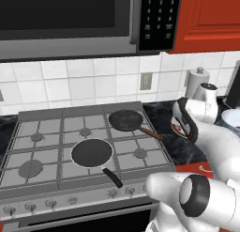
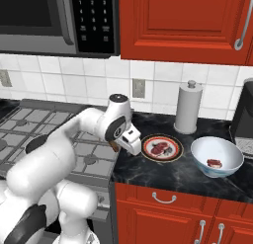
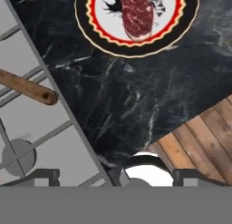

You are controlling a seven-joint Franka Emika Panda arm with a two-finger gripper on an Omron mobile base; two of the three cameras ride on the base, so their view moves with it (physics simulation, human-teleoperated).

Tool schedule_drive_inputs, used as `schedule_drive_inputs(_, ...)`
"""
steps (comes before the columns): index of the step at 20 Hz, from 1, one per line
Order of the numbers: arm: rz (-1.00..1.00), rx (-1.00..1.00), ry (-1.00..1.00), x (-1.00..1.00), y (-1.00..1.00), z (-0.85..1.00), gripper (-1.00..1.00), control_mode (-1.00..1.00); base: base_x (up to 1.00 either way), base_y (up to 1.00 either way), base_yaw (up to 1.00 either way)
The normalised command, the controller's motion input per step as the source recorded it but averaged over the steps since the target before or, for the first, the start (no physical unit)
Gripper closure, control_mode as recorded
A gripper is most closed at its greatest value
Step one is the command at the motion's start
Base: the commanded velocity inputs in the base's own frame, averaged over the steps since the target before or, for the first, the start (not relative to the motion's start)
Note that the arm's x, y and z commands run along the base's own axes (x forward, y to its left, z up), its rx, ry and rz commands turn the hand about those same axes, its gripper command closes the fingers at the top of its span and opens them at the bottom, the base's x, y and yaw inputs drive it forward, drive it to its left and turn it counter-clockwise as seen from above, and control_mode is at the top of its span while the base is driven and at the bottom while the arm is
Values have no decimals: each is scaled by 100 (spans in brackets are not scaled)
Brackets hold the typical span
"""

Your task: Place one of the steaks on the plate and the other in the bowl. Then place the bowl in the fridge.

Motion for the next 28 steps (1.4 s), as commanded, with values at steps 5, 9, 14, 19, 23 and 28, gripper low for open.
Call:
schedule_drive_inputs(5, 21, -2, 13, -40, 100, 33, -100, -100, 0, 0, 0)
schedule_drive_inputs(9, 33, -10, 4, -48, 90, 12, -100, -100, 0, 0, 0)
schedule_drive_inputs(14, 31, -5, 15, -11, 46, 6, -100, -100, 0, 0, 0)
schedule_drive_inputs(19, 2, 0, 1, -5, 5, -1, -100, -100, 0, 0, 0)
schedule_drive_inputs(23, 2, 0, 0, -21, 9, 0, -100, 100, -31, 6, 0)
schedule_drive_inputs(28, 0, 0, 0, 0, 0, 0, -100, 100, -45, 18, 14)
